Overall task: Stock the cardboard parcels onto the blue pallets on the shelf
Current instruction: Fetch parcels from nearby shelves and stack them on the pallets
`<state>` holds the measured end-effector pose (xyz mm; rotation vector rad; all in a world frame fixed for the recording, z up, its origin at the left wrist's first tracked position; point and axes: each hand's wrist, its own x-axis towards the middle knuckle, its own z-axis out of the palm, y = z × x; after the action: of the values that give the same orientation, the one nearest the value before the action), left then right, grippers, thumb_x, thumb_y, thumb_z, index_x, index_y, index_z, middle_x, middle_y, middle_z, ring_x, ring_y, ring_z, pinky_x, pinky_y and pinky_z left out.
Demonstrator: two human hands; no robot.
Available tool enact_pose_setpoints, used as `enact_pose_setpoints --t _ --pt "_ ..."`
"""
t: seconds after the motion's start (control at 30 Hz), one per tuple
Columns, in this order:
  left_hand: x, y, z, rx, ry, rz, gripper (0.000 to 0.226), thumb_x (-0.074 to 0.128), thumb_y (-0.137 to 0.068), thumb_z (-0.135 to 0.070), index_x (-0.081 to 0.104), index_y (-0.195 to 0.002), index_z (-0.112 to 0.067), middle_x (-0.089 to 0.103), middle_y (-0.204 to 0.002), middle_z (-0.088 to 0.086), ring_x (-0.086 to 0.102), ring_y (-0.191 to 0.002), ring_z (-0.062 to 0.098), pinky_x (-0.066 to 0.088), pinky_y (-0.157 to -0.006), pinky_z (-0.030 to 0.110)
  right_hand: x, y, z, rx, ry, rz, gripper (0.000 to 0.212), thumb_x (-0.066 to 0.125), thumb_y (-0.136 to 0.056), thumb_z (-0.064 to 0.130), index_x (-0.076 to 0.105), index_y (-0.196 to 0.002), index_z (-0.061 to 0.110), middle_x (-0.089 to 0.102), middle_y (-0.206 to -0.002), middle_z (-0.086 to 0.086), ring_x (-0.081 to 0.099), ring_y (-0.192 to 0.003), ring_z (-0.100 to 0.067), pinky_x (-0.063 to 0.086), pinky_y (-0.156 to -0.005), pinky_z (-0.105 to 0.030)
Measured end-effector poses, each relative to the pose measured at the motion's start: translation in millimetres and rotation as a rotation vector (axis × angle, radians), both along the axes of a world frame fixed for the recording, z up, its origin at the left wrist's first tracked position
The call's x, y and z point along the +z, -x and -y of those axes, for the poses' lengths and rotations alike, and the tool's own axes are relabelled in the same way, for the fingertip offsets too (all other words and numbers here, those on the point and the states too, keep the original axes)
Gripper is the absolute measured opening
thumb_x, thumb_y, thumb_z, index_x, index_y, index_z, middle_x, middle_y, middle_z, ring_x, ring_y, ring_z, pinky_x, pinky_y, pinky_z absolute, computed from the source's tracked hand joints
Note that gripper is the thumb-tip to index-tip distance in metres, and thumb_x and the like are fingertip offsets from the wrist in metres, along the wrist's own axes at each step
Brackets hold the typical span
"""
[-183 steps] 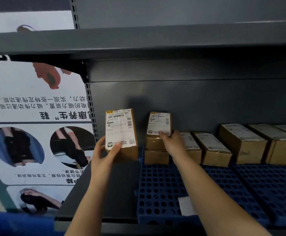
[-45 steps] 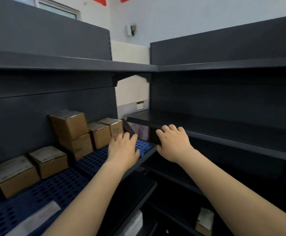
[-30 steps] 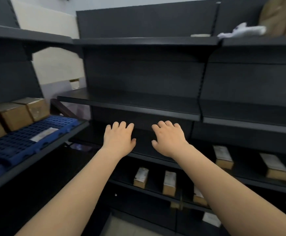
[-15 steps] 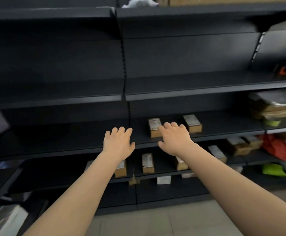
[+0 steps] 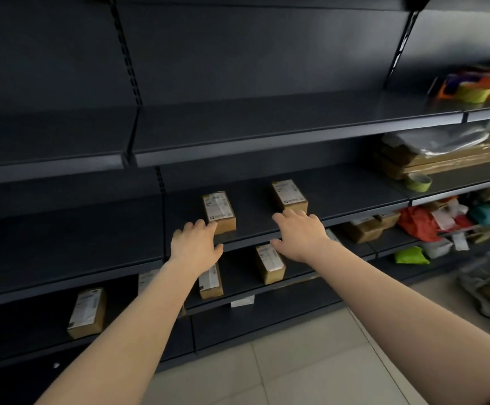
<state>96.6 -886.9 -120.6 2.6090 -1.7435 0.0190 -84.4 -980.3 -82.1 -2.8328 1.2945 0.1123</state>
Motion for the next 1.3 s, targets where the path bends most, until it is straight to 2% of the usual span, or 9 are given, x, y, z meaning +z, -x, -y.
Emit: enact_pose_setpoints --t 0.17,0.57,0.73,0.8,0.97,1.13,1.2,1.3 --pt "-21.4 -24.3 49.6 -0.001 -0.019 -0.101 0.053 0.044 -0.092 -0.042 0.032 -0.14 -0.023 0.045 -0.132 0.004 0.043 -0.12 0.025 0.042 -0.091 0.038 -20.4 -22.3 45.8 -0.049 -0.079 0.017 0.056 0.051 -0.09 0.04 0.037 -0.14 0.018 0.046 -0.136 -0.009 0.044 -0.125 -0.03 0.039 -0.099 -0.043" --pt "-64.4 -48.0 123.9 0.087 -0.08 -0.192 0.048 0.046 -0.092 -0.042 0.038 -0.134 -0.021 0.045 -0.13 0.005 0.044 -0.117 0.026 0.043 -0.085 0.038 -71.7 -43.9 144.9 -0.126 -0.25 0.039 0.052 0.052 -0.091 0.04 0.04 -0.138 0.019 0.044 -0.137 -0.007 0.042 -0.126 -0.03 0.04 -0.098 -0.043" --pt "-84.6 -51.1 150.5 0.168 -0.033 -0.26 0.054 0.044 -0.093 -0.042 0.033 -0.14 -0.019 0.039 -0.14 0.004 0.038 -0.125 0.027 0.041 -0.092 0.041 -95.5 -42.3 191.2 -0.119 -0.322 0.072 0.048 0.051 -0.091 0.037 0.042 -0.135 0.019 0.048 -0.13 -0.007 0.047 -0.119 -0.029 0.042 -0.091 -0.04" --pt "-91.8 -51.3 161.9 0.216 -0.012 -0.273 0.055 0.045 -0.093 -0.042 0.032 -0.141 -0.019 0.037 -0.142 0.005 0.036 -0.128 0.028 0.04 -0.094 0.042 -103.3 -41.2 211.6 -0.119 -0.32 0.082 0.048 0.051 -0.092 0.036 0.042 -0.135 0.019 0.047 -0.13 -0.007 0.048 -0.118 -0.029 0.043 -0.09 -0.039" --pt "-106.4 -52.4 194.1 0.324 -0.066 -0.223 0.057 0.046 -0.091 -0.046 0.034 -0.138 -0.018 0.036 -0.143 0.008 0.036 -0.127 0.03 0.04 -0.095 0.043 -123.4 -39.4 261.7 -0.065 -0.243 0.109 0.046 0.048 -0.092 0.036 0.045 -0.133 0.016 0.044 -0.134 -0.008 0.04 -0.126 -0.029 0.038 -0.099 -0.042" --pt "-120.4 -51.3 212.1 0.383 -0.042 -0.212 0.051 0.046 -0.091 -0.046 0.038 -0.134 -0.019 0.035 -0.143 0.01 0.035 -0.127 0.033 0.04 -0.096 0.046 -140.9 -37.5 296.6 -0.072 -0.208 0.095 0.051 0.045 -0.094 0.039 0.039 -0.138 0.015 0.039 -0.14 -0.01 0.036 -0.127 -0.031 0.037 -0.101 -0.043" --pt "-124.9 -49.7 216.8 0.388 -0.009 -0.204 0.046 0.047 -0.091 -0.043 0.043 -0.131 -0.019 0.039 -0.141 0.008 0.036 -0.127 0.033 0.041 -0.094 0.047 -148.8 -36.3 309.2 -0.091 -0.202 0.142 0.048 0.047 -0.094 0.037 0.042 -0.135 0.012 0.04 -0.138 -0.012 0.036 -0.126 -0.031 0.039 -0.099 -0.043" --pt "-131.6 -47.6 217.0 0.35 0.066 -0.18 0.039 0.054 -0.089 -0.038 0.054 -0.123 -0.019 0.047 -0.136 0.005 0.041 -0.123 0.033 0.044 -0.089 0.047 -159.1 -36.9 317.5 -0.197 -0.302 0.325 0.051 0.058 -0.089 0.037 0.044 -0.129 0.008 0.039 -0.134 -0.014 0.034 -0.126 -0.032 0.043 -0.095 -0.043"
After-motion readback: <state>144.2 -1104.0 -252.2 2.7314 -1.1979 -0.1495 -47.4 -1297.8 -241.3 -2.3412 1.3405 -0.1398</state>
